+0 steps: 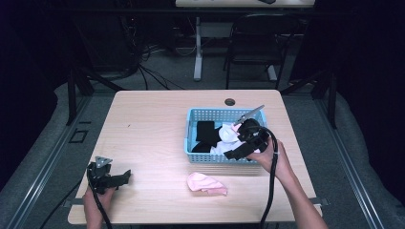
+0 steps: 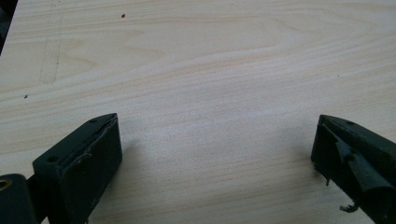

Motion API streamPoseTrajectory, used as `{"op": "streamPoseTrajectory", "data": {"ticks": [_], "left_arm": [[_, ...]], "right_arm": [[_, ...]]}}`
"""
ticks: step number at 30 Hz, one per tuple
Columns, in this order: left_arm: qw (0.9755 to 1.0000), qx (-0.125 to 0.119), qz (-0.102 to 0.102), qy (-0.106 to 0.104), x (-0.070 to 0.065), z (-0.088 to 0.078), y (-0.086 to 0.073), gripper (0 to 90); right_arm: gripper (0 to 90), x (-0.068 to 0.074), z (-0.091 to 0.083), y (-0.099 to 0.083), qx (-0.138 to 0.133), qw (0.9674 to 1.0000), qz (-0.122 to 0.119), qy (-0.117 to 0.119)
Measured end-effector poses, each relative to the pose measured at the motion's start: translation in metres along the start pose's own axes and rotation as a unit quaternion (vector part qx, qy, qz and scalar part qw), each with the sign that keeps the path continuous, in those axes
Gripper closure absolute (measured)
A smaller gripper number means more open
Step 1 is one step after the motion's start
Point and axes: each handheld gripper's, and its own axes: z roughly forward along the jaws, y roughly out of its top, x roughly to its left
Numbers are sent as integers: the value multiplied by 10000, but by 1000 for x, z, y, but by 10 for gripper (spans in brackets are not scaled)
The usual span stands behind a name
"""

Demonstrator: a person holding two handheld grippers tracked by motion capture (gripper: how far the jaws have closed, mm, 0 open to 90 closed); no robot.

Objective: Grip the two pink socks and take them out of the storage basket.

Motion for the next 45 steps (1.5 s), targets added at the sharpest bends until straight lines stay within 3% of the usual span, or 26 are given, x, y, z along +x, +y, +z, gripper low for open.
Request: {"op": "streamPoseTrajectory", "data": {"ticks": [8, 14, 19, 21, 23, 33, 39, 41, 45], "left_arm": [[10000, -1, -2, -2, 0, 0, 0, 19], [10000, 1, 0, 0, 0, 0, 0, 19], [10000, 0, 1, 0, 0, 0, 0, 19], [10000, 1, 1, -1, 0, 0, 0, 19], [10000, 0, 0, 0, 0, 0, 0, 19], [10000, 0, 4, -7, 0, 0, 0, 19], [10000, 0, 5, -7, 0, 0, 0, 19], [10000, 1, 5, -8, 0, 0, 0, 19], [10000, 0, 6, -8, 0, 0, 0, 19]], "right_arm": [[31, -39, 6, 4, 58, 9986, 435, -296], [0, -60, 20, 5, 238, 9963, 773, -297], [0, -75, 36, 6, 493, 9941, 921, -278], [0, -80, 43, 6, 611, 9926, 980, -376], [0, -85, 49, 6, 672, 9917, 1059, -284], [18, -101, 68, 4, 933, 9868, 1250, -446], [117, -107, 76, 4, 999, 9842, 1363, -530], [145, -110, 78, 3, 1115, 9806, 1480, -640], [218, -115, 82, 0, 1159, 9781, 1579, -700]]}}
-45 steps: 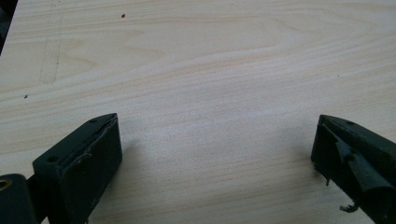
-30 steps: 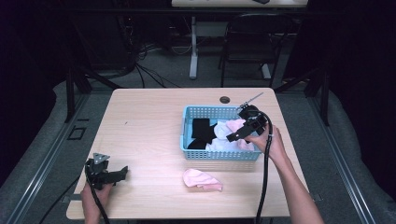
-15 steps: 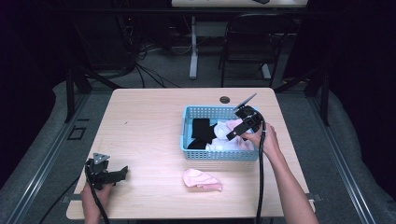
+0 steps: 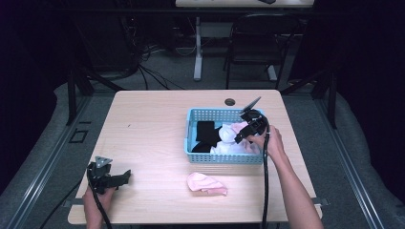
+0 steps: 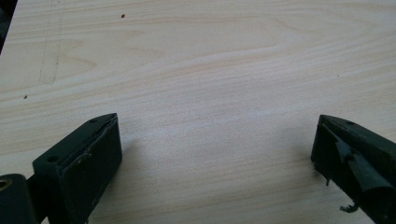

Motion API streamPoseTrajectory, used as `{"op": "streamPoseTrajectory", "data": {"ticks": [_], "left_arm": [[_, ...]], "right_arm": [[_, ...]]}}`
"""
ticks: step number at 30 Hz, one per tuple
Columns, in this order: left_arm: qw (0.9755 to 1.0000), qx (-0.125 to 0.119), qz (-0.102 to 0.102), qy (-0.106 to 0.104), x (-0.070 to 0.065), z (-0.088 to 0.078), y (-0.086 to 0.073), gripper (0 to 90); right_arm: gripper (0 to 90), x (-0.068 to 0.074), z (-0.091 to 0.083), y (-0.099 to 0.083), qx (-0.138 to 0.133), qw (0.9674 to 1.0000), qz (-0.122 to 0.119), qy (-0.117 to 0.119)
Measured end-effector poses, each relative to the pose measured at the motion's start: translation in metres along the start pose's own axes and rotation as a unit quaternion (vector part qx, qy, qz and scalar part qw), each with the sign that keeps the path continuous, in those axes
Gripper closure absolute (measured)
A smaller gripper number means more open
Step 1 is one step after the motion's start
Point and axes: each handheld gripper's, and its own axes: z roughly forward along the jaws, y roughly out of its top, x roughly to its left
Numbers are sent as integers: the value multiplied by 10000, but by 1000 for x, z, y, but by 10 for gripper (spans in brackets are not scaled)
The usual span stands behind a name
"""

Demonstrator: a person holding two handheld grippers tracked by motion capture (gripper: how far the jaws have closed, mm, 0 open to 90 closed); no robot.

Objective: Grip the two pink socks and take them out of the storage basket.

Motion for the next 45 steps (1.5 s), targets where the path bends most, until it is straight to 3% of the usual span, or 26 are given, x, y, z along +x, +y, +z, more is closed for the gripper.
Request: {"op": "streamPoseTrajectory", "data": {"ticks": [2, 9, 12, 15, 23, 28, 38, 45], "left_arm": [[10000, -1, 0, 1, 0, 0, 0, 19], [10000, -4, 5, -1, 0, 0, 0, 19], [10000, -5, 6, -1, 0, 0, 0, 19], [10000, -6, 7, -2, 0, 0, 0, 19], [10000, -6, 9, -3, 0, 0, 0, 19], [10000, -5, 9, -3, 0, 0, 0, 19], [10000, -5, 11, 1, 0, 0, 0, 20], [10000, -6, 11, 6, 0, 0, 0, 20]], "right_arm": [[256, -3, 0, 0, 97, 9999, -28, -2], [382, -4, 5, 0, 55, 9999, 84, -77], [427, -5, 8, 1, 228, 9994, -25, -256], [496, -7, 14, 0, 204, 9993, 87, -297], [724, -10, 12, -1, 317, 9990, 106, -294], [834, -12, 6, -3, 140, 9995, 203, -181], [851, -12, -10, -5, -38, 9997, 223, -125], [851, -9, -23, -5, -57, 9998, 98, -152]]}}
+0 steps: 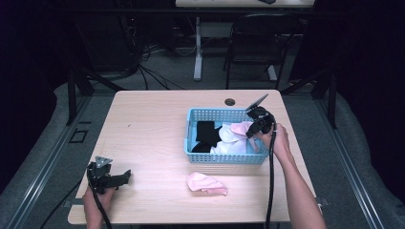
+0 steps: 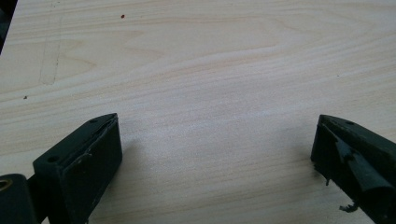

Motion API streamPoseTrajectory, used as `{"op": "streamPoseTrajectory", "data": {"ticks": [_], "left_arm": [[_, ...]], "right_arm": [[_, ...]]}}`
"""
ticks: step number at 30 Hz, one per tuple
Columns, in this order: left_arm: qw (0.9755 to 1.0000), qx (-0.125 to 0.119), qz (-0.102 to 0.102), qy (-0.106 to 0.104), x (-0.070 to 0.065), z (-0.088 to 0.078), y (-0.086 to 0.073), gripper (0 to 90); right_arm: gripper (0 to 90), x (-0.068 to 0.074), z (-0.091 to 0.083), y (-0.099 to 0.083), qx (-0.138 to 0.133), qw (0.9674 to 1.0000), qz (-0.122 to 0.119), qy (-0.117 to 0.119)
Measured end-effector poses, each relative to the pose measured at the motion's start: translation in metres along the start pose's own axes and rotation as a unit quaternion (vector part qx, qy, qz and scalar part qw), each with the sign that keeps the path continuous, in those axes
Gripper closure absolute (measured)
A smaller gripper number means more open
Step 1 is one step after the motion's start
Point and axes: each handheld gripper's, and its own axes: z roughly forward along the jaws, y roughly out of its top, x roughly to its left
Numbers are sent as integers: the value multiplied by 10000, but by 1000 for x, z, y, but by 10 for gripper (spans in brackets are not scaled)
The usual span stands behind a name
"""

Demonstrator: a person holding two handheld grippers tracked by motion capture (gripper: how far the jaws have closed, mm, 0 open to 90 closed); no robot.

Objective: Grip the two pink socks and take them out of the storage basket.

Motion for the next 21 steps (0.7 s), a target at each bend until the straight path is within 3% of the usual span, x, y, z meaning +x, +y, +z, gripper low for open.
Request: {"op": "streamPoseTrajectory", "data": {"ticks": [21], "left_arm": [[10000, 13, -7, 9, 0, 0, 0, 20]], "right_arm": [[851, 11, -46, 4, -437, 9988, -204, 49]]}}
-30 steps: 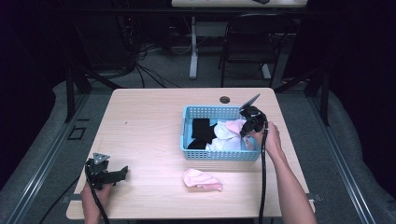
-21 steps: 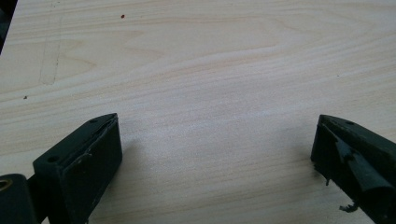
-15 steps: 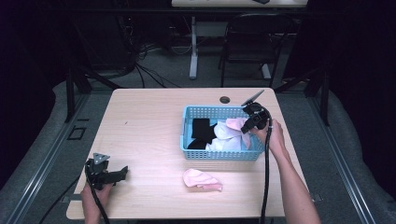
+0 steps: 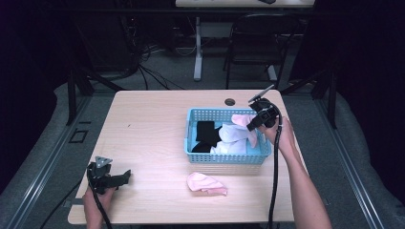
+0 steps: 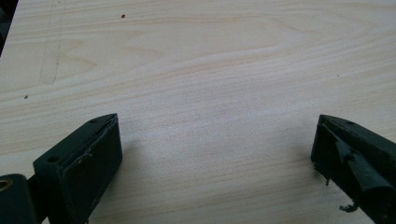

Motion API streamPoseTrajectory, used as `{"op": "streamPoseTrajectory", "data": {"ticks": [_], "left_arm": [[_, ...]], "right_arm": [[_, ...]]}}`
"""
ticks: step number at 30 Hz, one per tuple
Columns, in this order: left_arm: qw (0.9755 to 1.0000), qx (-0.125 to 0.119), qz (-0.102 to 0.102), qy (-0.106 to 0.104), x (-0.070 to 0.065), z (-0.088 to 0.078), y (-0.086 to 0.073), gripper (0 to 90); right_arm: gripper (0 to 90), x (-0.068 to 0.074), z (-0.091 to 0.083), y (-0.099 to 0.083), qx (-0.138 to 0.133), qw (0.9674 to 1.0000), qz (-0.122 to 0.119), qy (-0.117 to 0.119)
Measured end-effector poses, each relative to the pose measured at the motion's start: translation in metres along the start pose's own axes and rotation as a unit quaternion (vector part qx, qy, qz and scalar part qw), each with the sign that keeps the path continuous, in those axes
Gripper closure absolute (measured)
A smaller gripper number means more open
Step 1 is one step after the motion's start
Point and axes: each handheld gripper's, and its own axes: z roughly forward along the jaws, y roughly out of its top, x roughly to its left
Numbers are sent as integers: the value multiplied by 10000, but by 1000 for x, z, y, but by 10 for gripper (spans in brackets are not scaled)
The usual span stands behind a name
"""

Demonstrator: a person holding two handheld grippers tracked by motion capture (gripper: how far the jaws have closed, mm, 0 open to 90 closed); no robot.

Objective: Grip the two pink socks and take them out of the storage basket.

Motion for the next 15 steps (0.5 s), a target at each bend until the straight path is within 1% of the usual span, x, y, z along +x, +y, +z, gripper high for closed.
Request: {"op": "streamPoseTrajectory", "data": {"ticks": [1, 2, 3, 5, 7, 9, 11, 13, 14, 15], "left_arm": [[10000, 1, 0, -1, 0, 0, 0, 20], [10000, -6, -5, -4, 0, 0, 0, 20], [10000, -5, -6, -4, 0, 0, 0, 20], [10000, -5, -7, -4, 0, 0, 0, 20], [10000, 0, 0, -4, 0, 0, 0, 20], [10000, -1, -1, -4, 0, 0, 0, 20], [10000, 2, 2, -1, 0, 0, 0, 20], [10000, 1, -1, -2, 0, 0, 0, 20], [10000, -4, -5, -4, 0, 0, 0, 20], [10000, -8, 0, -4, 0, 0, 0, 20]], "right_arm": [[851, 0, -3, 0, 36, 10000, -28, -1], [852, 1, -5, 0, -38, 10000, 21, -20], [851, 0, -8, 0, -29, 10000, -26, -2], [851, 1, -13, 0, -89, 10000, 1, 4], [851, 2, -21, 0, -141, 9999, -39, -54], [850, 4, -31, 1, -169, 9998, -87, -12], [850, 7, -39, 1, -253, 9996, -84, 7], [850, 11, -49, 0, -309, 9994, -141, 28], [850, 14, -53, -1, -404, 9991, -123, 66], [849, 16, -58, -1, -379, 9991, -175, 43]]}}
